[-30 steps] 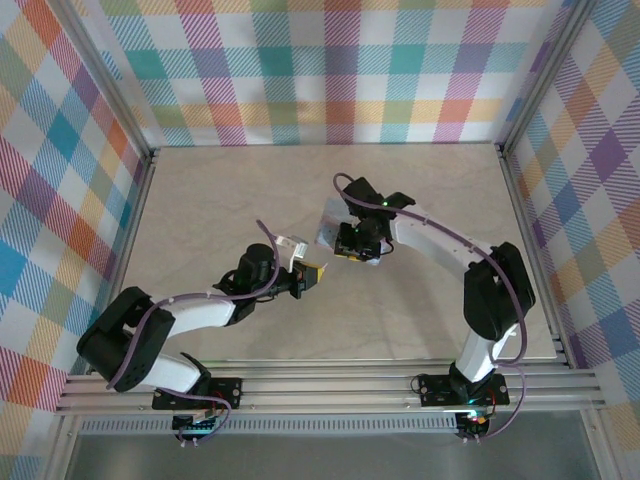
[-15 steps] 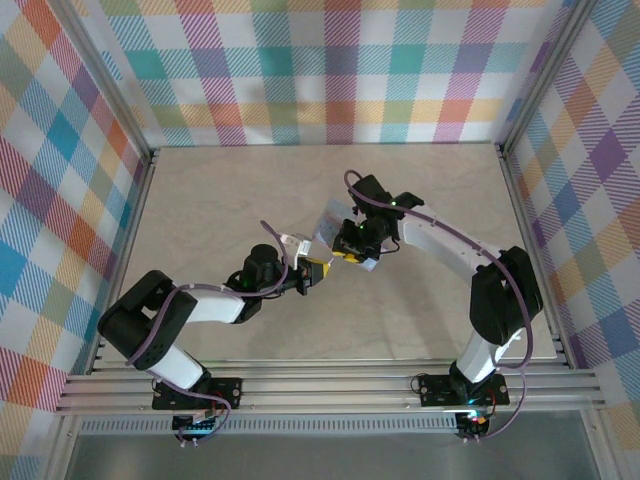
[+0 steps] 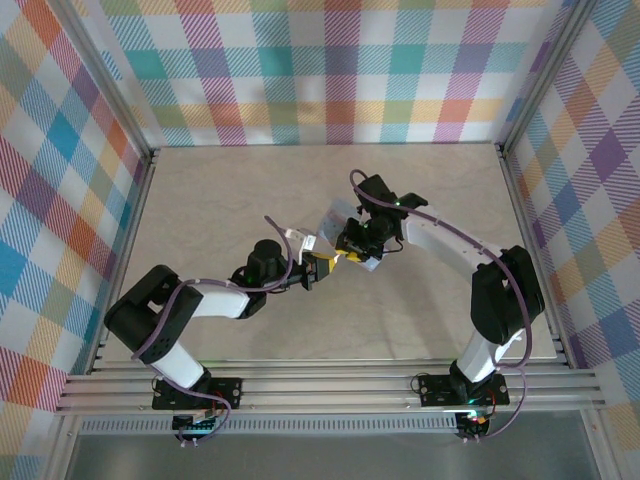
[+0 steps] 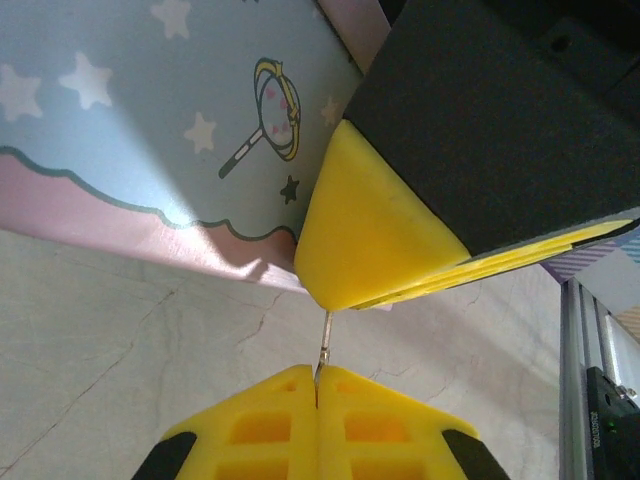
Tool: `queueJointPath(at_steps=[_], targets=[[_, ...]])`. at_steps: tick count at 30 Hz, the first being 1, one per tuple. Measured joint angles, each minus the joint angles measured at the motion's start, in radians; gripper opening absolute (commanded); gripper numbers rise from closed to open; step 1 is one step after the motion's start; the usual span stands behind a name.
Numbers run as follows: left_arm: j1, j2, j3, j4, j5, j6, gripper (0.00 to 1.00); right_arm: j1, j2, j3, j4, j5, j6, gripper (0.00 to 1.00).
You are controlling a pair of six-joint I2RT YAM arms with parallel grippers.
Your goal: Unlock a padlock with a key
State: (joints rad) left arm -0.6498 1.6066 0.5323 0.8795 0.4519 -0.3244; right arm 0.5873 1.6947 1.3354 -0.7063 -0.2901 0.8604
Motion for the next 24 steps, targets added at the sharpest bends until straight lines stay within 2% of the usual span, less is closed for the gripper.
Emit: queueJointPath(at_steps=[9, 24], targets=[[-0.007, 0.053, 0.009, 0.044, 0.01, -0.016, 0.0, -0.011, -0.011, -0.025, 0.018, -0.012, 0.001, 0.0], [-0.011, 0.055, 0.009, 0.074, -0.004, -0.031, 0.0, -0.021, -0.034, -0.045, 0.036, -0.034, 0.001, 0.0]])
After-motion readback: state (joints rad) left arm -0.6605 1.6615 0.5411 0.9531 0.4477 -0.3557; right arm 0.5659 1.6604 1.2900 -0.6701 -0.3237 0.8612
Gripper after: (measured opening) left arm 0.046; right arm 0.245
